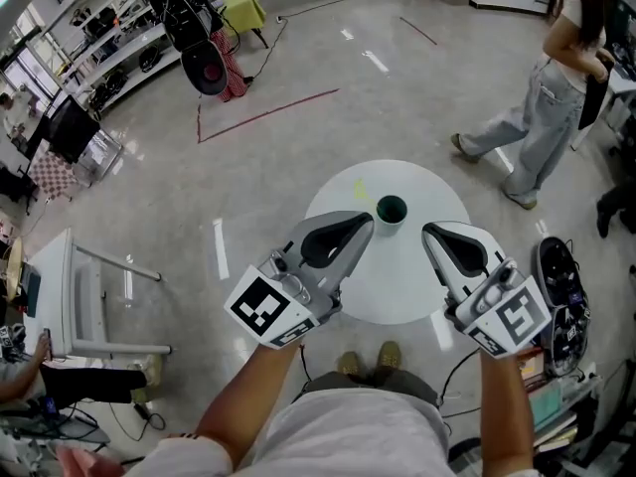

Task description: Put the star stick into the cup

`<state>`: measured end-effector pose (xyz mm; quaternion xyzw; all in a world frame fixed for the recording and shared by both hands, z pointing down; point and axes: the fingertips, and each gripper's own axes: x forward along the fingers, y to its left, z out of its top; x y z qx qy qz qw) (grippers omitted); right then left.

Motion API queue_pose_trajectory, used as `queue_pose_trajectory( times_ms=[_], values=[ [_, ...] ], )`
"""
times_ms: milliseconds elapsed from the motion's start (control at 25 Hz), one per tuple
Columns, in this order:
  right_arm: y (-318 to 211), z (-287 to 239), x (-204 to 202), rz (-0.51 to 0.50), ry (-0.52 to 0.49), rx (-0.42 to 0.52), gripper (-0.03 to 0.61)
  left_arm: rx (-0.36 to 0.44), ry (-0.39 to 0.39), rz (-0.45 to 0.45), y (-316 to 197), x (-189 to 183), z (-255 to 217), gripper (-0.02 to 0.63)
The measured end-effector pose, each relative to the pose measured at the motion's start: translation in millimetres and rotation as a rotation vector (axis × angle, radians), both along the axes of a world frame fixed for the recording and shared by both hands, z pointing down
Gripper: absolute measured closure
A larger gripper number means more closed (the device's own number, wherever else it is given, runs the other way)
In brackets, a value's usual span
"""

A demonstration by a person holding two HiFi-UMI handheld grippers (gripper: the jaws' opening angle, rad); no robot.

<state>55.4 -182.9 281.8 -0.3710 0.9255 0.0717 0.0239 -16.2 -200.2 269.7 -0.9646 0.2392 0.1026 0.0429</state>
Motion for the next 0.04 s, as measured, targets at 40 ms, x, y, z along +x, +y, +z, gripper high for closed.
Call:
queue_pose_trajectory(
  times_ms=[40],
  values=[
    [0.2,-0.2,-0.2,0.001,0.000,0.000,0.568,0.000,0.001,-0.001,0.3,-0.7,-0.2,0.598]
  ],
)
